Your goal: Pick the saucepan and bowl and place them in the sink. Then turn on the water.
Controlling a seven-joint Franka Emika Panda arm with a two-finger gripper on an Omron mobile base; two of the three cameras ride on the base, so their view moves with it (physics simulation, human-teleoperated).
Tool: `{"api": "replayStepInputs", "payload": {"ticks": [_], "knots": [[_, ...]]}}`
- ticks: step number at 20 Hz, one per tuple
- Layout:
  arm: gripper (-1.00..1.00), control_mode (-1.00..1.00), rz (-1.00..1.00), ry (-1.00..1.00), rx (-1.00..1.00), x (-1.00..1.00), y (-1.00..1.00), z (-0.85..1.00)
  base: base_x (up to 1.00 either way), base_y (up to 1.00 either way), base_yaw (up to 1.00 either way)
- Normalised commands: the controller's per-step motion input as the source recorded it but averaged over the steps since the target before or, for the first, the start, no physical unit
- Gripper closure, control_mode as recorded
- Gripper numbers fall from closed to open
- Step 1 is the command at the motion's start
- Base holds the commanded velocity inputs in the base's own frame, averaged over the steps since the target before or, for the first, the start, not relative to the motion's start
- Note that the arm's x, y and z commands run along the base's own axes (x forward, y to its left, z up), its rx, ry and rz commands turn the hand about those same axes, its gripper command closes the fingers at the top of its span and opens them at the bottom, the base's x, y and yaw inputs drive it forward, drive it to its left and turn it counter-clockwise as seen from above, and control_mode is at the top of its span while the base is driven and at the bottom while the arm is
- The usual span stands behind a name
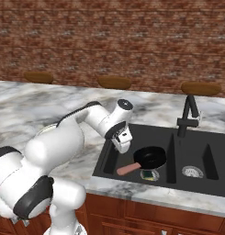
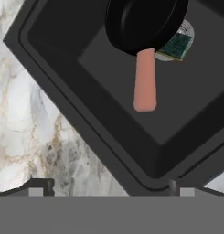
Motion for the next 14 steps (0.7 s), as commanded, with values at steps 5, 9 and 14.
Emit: {"api": "replayStepInputs", "payload": {"ticks": [5,9,14], "knots": [[-1.0,-1.0,0.09,-0.08,0.15,-0.31,0.44,0.3,0.0,0.0,0.0],[-1.0,-1.0,0.13,0.0,0.08,-0.04,0.64,0.3,0.0,0.0,0.0],[-1.0,-1.0,0.13,0.0,0.02,0.0,0.66,0.29,0.0,0.0,0.0]]}}
